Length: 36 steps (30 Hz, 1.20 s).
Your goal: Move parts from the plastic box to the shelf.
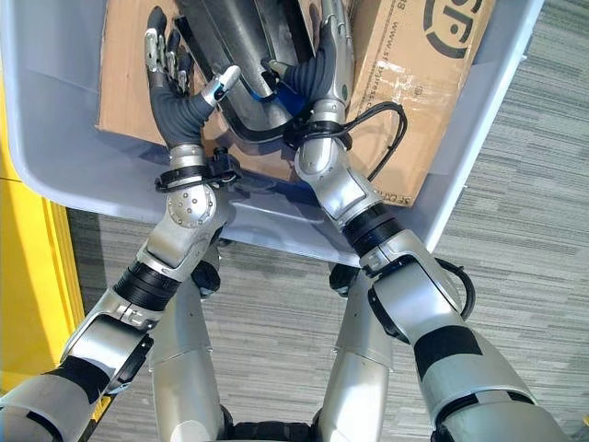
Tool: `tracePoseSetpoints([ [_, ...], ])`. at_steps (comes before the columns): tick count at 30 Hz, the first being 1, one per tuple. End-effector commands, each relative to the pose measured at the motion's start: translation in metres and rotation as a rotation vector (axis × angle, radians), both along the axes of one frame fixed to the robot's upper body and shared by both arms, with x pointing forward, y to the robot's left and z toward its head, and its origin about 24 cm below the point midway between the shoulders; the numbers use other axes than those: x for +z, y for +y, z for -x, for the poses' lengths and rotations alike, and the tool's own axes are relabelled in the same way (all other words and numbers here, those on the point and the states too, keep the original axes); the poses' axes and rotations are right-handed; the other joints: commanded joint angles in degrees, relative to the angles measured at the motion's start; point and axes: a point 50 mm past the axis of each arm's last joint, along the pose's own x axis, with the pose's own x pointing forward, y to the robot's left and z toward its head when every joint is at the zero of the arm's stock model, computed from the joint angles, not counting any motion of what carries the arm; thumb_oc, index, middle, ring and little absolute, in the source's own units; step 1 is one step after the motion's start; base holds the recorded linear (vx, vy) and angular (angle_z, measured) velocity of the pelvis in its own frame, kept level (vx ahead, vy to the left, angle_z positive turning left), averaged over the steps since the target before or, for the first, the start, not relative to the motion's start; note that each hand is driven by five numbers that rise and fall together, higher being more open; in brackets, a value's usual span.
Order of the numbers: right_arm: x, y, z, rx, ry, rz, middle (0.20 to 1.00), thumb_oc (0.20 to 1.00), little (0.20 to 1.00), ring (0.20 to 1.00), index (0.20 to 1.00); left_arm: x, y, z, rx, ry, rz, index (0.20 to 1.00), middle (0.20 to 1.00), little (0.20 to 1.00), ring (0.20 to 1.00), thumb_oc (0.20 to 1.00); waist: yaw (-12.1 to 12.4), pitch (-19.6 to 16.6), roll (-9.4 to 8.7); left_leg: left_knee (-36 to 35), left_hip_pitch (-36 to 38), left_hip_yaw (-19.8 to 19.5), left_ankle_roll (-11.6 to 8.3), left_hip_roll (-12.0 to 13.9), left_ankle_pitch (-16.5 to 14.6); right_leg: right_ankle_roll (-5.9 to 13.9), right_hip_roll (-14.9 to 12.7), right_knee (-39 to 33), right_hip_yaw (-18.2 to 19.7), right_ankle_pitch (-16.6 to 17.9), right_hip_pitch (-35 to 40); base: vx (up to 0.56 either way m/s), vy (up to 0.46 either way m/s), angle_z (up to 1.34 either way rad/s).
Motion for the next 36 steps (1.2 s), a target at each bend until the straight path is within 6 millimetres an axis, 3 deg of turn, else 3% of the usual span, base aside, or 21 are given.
tracePoseSetpoints([
  [1, -0.04, -0.028, -0.016, -0.103, 0.199, 0.074, 1.0, 1.0, 1.0, 1.0, 1.0, 0.004, 0.011, 0.004, 0.068, -0.006, 0.145, 1.0, 1.0, 1.0, 1.0, 1.0, 1.55, -2.44, 1.5, 0.77, -0.73, -3.26, -10.97, 2.04, -2.92, 10.09, 0.44, -0.32, 4.34, 0.05, -1.45, 0.0, 0.0, 0.0],
  [6, -0.04, -0.021, -0.017, -0.058, 0.23, 0.109, 1.0, 1.0, 1.0, 1.0, 1.0, -0.008, 0.015, -0.004, 0.063, 0.068, 0.136, 1.0, 1.0, 1.0, 1.0, 1.0, 2.07, -2.44, 1.12, 0.16, -0.71, -3.46, -11.29, 2.57, -2.39, 10.21, 0.02, -0.51, 3.38, 0.39, -1.01, 0.0, -0.056, 0.0],
  [11, -0.051, -0.015, -0.019, 0.067, 0.35, 0.071, 1.0, 1.0, 1.0, 1.0, 1.0, -0.018, 0.013, -0.006, -0.002, 0.115, 0.101, 1.0, 1.0, 1.0, 1.0, 1.0, 2.28, -2.44, 0.89, -0.03, -0.31, -3.61, -11.32, 2.52, -2.3, 10.14, 0.05, -0.5, 3.0, 0.41, -0.52, 0.0, -0.018, 0.01],
  [12, -0.06, -0.009, -0.019, 0.115, 0.413, 0.036, 0.42, 0.42, 0.42, 0.42, 0.42, -0.025, 0.01, -0.008, -0.032, 0.168, 0.112, 0.58, 0.58, 0.58, 0.58, 0.58, 2.35, -2.44, 0.84, 0.07, 0.01, -3.55, -11.31, 2.59, -2.35, 10.06, 0.02, -0.2, 2.94, 0.17, -0.23, 0.0, 0.0, 0.0],
  [13, -0.063, -0.006, -0.018, 0.136, 0.424, 0.024, 0.2, 0.2, 0.2, 0.2, 0.2, -0.027, 0.009, -0.009, -0.041, 0.182, 0.107, 0.533, 0.533, 0.533, 0.533, 0.533, 2.31, -2.44, 0.78, 0.08, 0.17, -3.58, -11.28, 2.61, -2.37, 10.05, 0.08, -0.12, 3.04, 0.14, -0.13, 0.0, 0.0, 0.0],
  [14, -0.063, -0.005, -0.018, 0.142, 0.428, 0.024, 0.2, 0.2, 0.2, 0.2, 0.2, -0.027, 0.009, -0.009, -0.043, 0.185, 0.103, 0.514, 0.514, 0.514, 0.514, 0.514, 2.3, -2.44, 0.74, 0.11, 0.22, -3.59, -11.26, 2.62, -2.4, 10.05, 0.11, -0.11, 3.07, 0.14, -0.09, 0.0, 0.0, 0.0],
  [16, -0.067, 0.0, -0.018, 0.177, 0.457, 0.028, 0.2, 0.2, 0.2, 0.2, 0.2, -0.031, 0.004, -0.012, -0.071, 0.219, 0.048, 0.366, 0.366, 0.366, 0.366, 0.366, 2.25, -2.44, 0.48, 0.13, 0.56, -3.5, -11.24, 2.85, -2.35, 9.99, 0.2, -0.16, 3.0, 0.24, 0.33, 0.0, 0.0, 0.0],
  [17, -0.069, 0.002, -0.018, 0.192, 0.48, 0.041, 0.2, 0.2, 0.2, 0.2, 0.2, -0.031, 0.001, -0.013, -0.091, 0.235, 0.005, 0.209, 0.209, 0.209, 0.209, 0.209, 2.23, -2.44, 0.4, -0.06, 0.9, -3.45, -11.2, 2.84, -2.32, 10.01, 0.31, -0.48, 3.01, 0.37, 0.66, 0.0, 0.0, 0.0],
  [25, -0.077, 0.007, -0.021, 0.225, 0.566, 0.08, 0.2, 0.2, 0.2, 0.2, 0.2, -0.031, -0.023, -0.021, -0.209, 0.327, -0.242, 0.2, 0.2, 0.2, 0.2, 0.2, 1.39, -2.44, 0.58, -0.75, 2.83, -2.36, -10.84, 2.85, -1.92, 9.66, 0.94, -1.23, 3.75, 0.79, 1.85, -0.01, 0.02, -0.02],
  [29, -0.076, 0.008, -0.022, 0.205, 0.55, 0.126, 0.2, 0.2, 0.2, 0.2, 0.2, -0.039, -0.034, -0.024, -0.32, 0.435, -0.155, 0.2, 0.2, 0.2, 0.2, 0.2, 0.93, -2.44, 1.02, -0.79, 3.73, -1.94, -10.51, 2.66, -1.8, 9.43, 1.2, -1.04, 4.63, 0.68, 2.15, -0.01, 0.066, -0.07],
  [36, -0.068, 0.017, -0.022, 0.223, 0.556, 0.158, 0.2, 0.2, 0.2, 0.2, 0.2, -0.041, -0.04, -0.03, -0.349, 0.461, -0.107, 0.2, 0.2, 0.2, 0.2, 0.2, 0.13, -2.44, 1.08, -1.8, 5.71, -0.61, -10.56, 2.76, -1.4, 9.25, 1.94, -3.11, 5.33, 1.23, 3.59, -0.02, 0.031, -0.1],
])
